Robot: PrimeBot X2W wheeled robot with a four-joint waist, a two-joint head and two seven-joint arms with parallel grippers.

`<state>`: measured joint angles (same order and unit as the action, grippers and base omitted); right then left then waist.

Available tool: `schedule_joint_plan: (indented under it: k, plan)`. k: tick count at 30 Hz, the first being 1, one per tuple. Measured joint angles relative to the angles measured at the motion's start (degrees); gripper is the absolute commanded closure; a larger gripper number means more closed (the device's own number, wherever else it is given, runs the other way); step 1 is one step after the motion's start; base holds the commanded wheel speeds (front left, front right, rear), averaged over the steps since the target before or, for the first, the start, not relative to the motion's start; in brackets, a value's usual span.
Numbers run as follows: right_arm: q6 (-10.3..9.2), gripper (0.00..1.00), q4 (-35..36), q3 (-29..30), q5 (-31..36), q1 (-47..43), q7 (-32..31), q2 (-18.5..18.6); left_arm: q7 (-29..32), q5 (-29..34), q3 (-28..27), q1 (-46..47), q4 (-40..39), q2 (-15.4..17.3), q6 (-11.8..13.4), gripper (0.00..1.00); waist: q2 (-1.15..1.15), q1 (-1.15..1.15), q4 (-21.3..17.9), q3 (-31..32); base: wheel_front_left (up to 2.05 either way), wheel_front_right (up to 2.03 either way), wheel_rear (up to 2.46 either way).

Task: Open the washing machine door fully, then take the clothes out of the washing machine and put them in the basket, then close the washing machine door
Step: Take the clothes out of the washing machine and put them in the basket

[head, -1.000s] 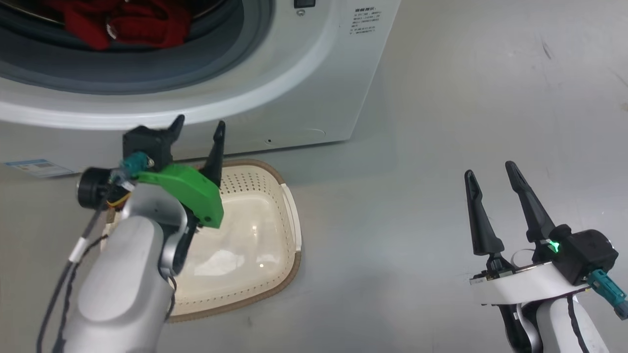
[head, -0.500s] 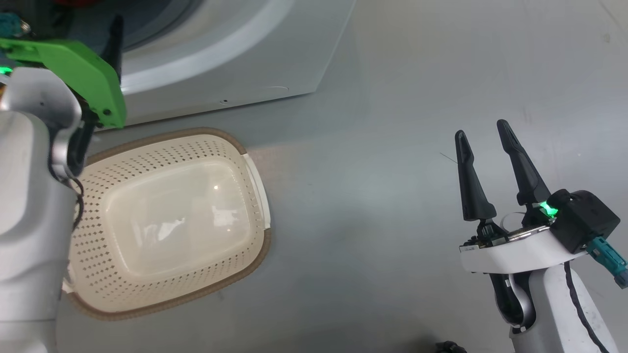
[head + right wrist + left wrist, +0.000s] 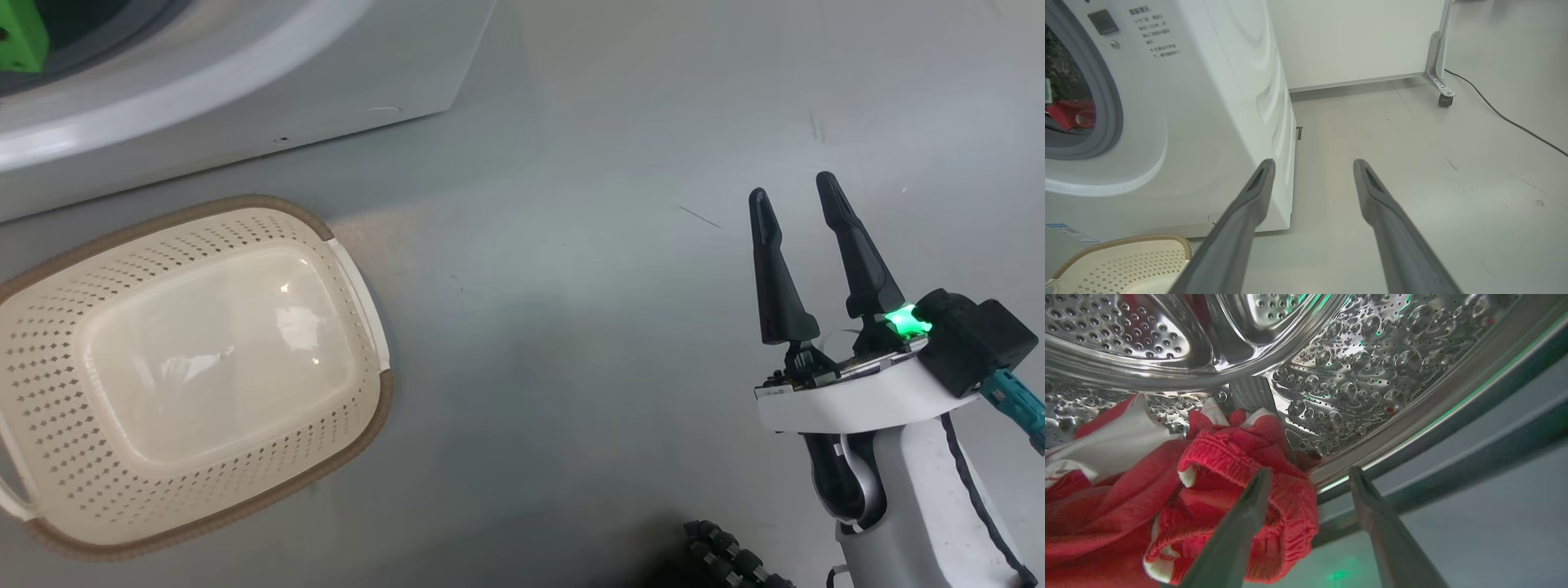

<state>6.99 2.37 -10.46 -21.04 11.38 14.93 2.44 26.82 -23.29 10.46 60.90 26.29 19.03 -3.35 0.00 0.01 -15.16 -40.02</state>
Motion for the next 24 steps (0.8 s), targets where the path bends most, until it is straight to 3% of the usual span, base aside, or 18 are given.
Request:
schedule_joint_plan:
  k: [6, 15, 16, 17, 19, 20, 24]
  plan:
    - [0.0, 0.0, -0.26, -0.01, -0.73, 1.19, 0.0, -0.03, 1.53, 0.16, -1.18, 1.84, 2.83, 1.9, 0.01, 0.0, 0.0, 0.0, -1.88, -1.84, 0.0, 0.0, 0.0]
    - [0.0, 0.0, -0.77, 0.41, -1.13, 1.77, 0.0, -0.05, 3.86, 0.07, -2.38, 4.0, 6.21, 2.16, 1.11, 0.0, 0.0, 0.0, -2.99, -2.86, 0.0, 0.0, 0.0]
    - [0.0, 0.0, -0.79, 0.41, -1.14, 2.02, 0.0, -0.07, 3.9, 0.07, -2.42, 4.17, 6.45, 2.19, 1.12, 0.06, 0.0, 0.0, -3.02, -2.91, 0.0, 0.0, 0.0]
    - [0.0, 0.0, -0.8, 0.42, -1.14, 2.25, 0.0, -0.05, 4.21, 0.05, -2.46, 4.36, 6.68, 2.19, 1.12, 0.43, 0.0, 0.0, -3.04, -2.95, 0.0, 0.0, 0.0]
    - [0.0, 0.0, -0.8, 0.49, -1.14, 2.38, 0.0, -0.07, 4.38, 0.07, -2.42, 4.48, 7.0, 2.21, 1.13, 0.75, 0.0, 0.0, -3.06, -3.03, 0.0, 0.0, 0.0]
    - [0.0, 0.0, -0.81, 0.55, -1.14, 2.38, 0.0, -0.07, 4.38, 0.07, -2.43, 4.52, 7.12, 2.2, 1.13, 1.0, 0.0, 0.0, -3.06, -3.07, 0.0, 0.0, 0.0]
    - [0.0, 0.0, -0.82, 0.62, -1.14, 2.55, 0.0, -0.07, 4.37, 0.1, -2.26, 4.89, 7.22, 2.22, 1.13, 1.0, 0.0, 0.0, -3.02, -3.16, 0.0, 0.0, 0.0]
